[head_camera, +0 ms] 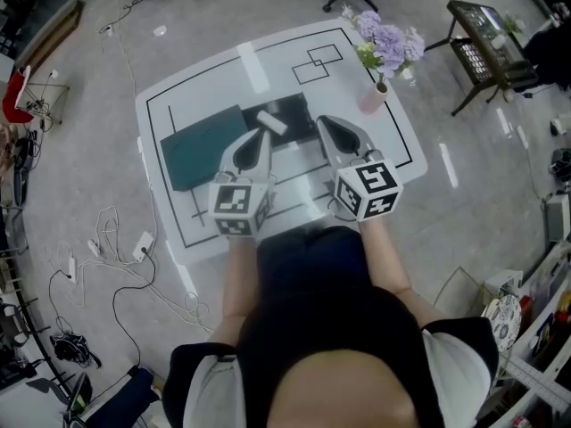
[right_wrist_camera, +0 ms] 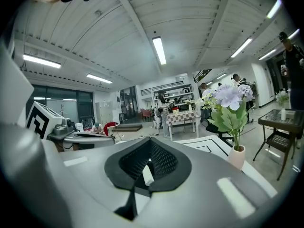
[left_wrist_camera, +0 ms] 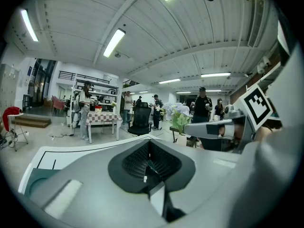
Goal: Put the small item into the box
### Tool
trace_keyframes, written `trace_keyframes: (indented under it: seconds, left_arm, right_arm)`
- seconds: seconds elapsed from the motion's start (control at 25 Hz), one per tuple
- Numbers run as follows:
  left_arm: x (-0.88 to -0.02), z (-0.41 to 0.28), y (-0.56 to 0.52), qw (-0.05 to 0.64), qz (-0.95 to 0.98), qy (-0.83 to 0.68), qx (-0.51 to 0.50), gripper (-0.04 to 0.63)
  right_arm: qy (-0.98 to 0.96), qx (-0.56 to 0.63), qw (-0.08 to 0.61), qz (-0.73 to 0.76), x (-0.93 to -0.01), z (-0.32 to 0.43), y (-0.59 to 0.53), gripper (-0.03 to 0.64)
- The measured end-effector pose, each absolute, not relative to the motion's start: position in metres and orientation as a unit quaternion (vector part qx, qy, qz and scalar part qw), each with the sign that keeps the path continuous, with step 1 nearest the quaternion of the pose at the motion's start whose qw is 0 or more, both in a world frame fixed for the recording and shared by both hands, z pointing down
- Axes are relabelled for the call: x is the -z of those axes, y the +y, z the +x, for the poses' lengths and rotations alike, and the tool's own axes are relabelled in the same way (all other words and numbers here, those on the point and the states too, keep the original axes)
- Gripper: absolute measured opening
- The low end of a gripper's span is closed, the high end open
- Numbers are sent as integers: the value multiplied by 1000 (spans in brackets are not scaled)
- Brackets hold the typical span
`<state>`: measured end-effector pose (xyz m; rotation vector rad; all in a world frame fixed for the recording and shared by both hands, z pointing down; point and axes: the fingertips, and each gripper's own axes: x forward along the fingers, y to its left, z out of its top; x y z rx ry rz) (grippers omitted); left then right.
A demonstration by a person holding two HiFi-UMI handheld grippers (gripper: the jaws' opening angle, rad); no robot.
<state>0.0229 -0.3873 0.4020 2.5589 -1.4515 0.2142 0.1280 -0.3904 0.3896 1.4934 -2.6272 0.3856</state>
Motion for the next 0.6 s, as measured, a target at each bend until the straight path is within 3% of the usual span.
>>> trace_keyframes:
  seconds: [0.6]
  left_arm:
    - [-400,22,-381,93,864,-490,-71,11]
  right_arm:
    - [-865,-125,54,484,-389,123,-387,0]
